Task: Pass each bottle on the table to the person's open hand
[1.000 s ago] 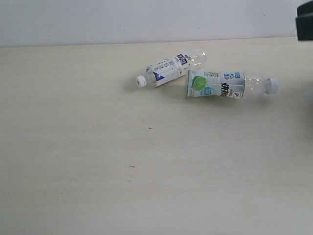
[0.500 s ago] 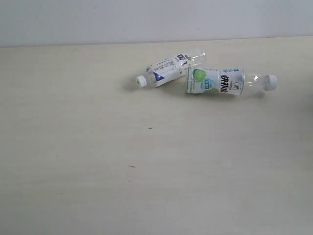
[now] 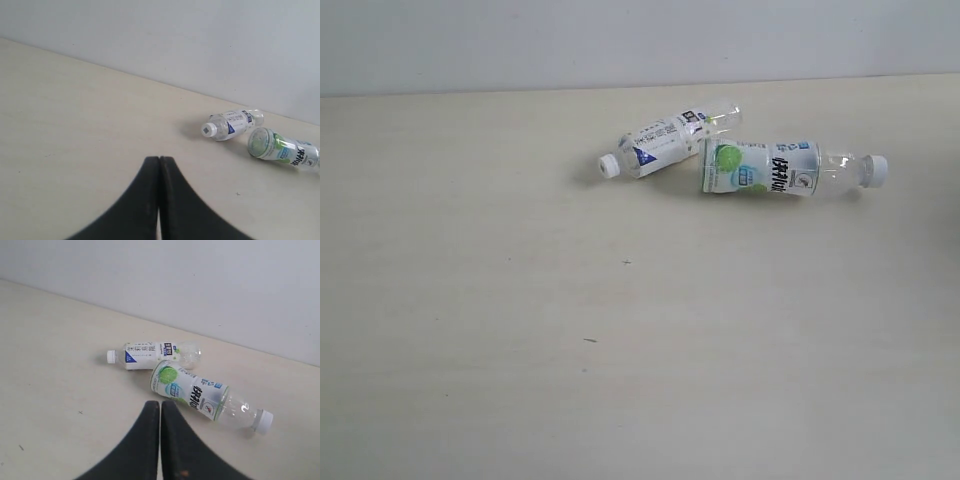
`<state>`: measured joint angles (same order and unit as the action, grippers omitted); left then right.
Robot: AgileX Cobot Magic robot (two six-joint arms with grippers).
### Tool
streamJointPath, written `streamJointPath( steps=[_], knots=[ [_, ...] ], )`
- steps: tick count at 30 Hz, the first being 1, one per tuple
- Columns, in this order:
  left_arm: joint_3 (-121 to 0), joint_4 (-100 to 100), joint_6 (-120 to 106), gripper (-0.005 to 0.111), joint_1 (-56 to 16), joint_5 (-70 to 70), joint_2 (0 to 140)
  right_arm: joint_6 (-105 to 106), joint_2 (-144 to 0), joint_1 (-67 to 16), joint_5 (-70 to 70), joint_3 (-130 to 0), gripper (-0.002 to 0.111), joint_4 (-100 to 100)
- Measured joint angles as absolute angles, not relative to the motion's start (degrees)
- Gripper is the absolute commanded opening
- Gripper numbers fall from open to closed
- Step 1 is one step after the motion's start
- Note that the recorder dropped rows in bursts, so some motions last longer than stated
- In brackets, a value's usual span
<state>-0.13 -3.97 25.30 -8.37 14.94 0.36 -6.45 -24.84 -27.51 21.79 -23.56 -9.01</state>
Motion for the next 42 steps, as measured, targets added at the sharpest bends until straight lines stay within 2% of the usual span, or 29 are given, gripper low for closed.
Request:
streamJointPath(
  steps=[8, 14, 27, 42],
  knots=[
    [-0.1, -4.0, 25.3, 0.000, -8.4, 14.9, 0.4, -8.1, -24.8, -27.5, 21.6, -23.4, 0.001, -8.7],
    [-0.1, -4.0, 25.3, 0.000, -8.4, 14.9, 0.4, -11.7, -22.5, -27.5, 18.2, -18.2, 0.001, -8.7],
    [-0.1, -4.0, 25.3, 0.000, -8.4, 14.9, 0.4, -11.9, -1.2, -27.5, 11.8, -13.6, 0.001, -8.7],
    [-0.1, -4.0, 25.3, 0.000, -8.4, 14.9, 0.4, -11.9, -0.3, -29.1, 12.7, -13.6, 0.001, -8.7]
  ],
)
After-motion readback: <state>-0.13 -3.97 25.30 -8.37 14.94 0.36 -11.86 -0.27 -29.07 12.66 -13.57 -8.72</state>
